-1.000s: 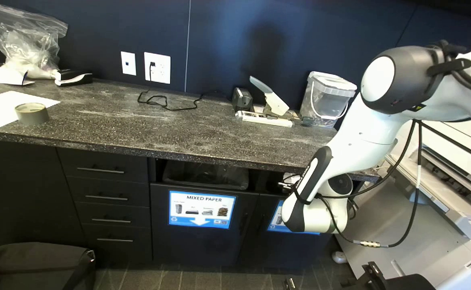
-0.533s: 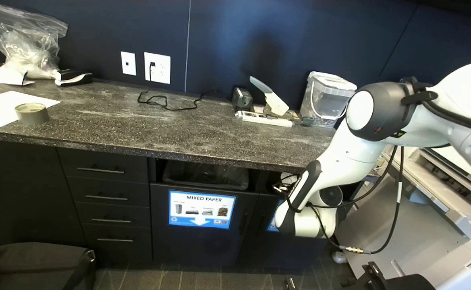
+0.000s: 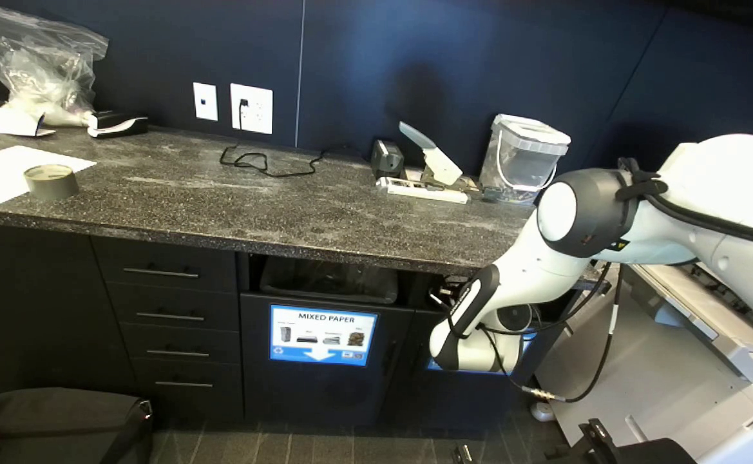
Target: Put the tissues in the rubbish bin.
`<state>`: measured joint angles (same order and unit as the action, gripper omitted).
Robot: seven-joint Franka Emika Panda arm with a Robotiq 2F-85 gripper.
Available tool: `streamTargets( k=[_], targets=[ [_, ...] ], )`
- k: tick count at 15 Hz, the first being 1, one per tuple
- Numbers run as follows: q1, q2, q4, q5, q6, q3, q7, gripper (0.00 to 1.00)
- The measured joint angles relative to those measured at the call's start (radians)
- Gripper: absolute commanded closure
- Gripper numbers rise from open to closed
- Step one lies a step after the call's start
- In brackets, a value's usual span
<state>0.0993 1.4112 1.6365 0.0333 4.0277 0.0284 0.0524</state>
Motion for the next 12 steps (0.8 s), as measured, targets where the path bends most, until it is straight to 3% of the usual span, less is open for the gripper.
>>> streamTargets(
  k=[2,3,5,12],
  targets=[
    [-0.002,0.029,-0.047,0.000,0.000,0.000,-0.008,0.88],
    [-0.003,0.043,-0.066,0.000,0.000,0.000,-0.012,0.62],
    [-0.005,0.065,-0.093,0.000,-0.004,0.000,-0.017,0.59],
    [-0.037,0.075,-0.102,0.003,-0.009,0.035,-0.097,0.08]
  ],
)
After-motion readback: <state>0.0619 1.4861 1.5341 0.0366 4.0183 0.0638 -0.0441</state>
